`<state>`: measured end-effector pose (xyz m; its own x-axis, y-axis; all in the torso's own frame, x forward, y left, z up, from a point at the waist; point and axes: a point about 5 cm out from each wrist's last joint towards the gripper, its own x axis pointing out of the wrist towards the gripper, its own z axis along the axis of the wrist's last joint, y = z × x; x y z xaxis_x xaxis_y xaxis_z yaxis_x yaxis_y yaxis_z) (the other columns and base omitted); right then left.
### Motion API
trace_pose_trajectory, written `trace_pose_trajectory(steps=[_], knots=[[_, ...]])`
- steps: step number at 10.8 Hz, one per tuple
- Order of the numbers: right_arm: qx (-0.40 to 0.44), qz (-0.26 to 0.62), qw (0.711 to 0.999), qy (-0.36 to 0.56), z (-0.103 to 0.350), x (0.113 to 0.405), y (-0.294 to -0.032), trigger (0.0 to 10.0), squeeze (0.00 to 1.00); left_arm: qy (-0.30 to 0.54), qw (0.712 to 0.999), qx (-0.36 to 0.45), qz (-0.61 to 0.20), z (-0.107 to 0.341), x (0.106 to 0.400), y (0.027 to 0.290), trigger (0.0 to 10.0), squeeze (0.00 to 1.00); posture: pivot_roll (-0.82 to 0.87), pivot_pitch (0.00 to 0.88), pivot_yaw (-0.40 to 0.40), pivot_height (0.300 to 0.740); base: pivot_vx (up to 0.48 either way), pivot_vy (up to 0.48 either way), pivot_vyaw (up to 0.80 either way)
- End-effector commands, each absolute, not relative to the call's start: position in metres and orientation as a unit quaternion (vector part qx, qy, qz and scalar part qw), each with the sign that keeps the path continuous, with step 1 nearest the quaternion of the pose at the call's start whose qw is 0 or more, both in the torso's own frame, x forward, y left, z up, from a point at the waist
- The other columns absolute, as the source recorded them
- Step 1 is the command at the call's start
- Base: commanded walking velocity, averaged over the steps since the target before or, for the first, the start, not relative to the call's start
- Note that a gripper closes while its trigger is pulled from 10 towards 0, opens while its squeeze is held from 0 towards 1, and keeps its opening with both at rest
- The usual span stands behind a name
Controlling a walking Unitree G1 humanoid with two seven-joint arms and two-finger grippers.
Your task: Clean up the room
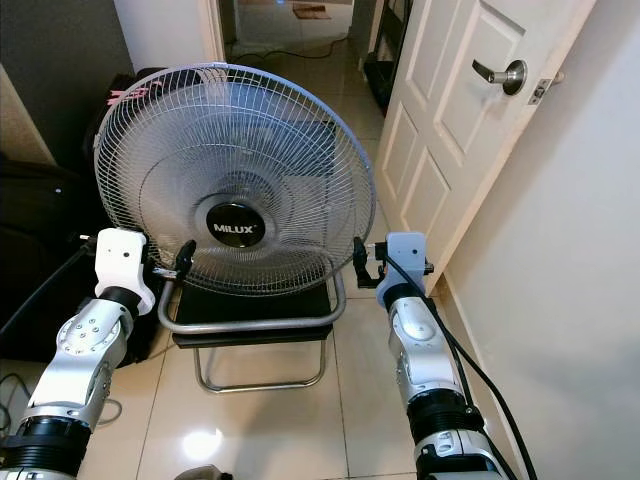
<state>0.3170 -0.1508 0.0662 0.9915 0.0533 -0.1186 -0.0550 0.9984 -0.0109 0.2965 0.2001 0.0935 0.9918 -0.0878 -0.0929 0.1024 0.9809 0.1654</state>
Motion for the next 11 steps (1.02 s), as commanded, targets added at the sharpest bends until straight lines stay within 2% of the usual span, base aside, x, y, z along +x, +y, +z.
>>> trace_pose_trajectory(steps=[1,11], knots=[[0.055,0.041,0.983,0.170,0.0195,0.2800,-0.1592,10.0,0.00,0.145,0.988,0.045,-0.006,0.0665,0.2812,0.2040,10.0,0.00,-0.03,0.000,-0.017,0.740,0.000,0.000,0.00],[0.055,0.042,0.983,0.171,0.0185,0.2795,-0.1576,10.0,0.00,0.144,0.988,0.049,-0.006,0.0677,0.2815,0.2062,10.0,0.00,-0.03,0.000,-0.017,0.740,0.000,0.000,0.00]])
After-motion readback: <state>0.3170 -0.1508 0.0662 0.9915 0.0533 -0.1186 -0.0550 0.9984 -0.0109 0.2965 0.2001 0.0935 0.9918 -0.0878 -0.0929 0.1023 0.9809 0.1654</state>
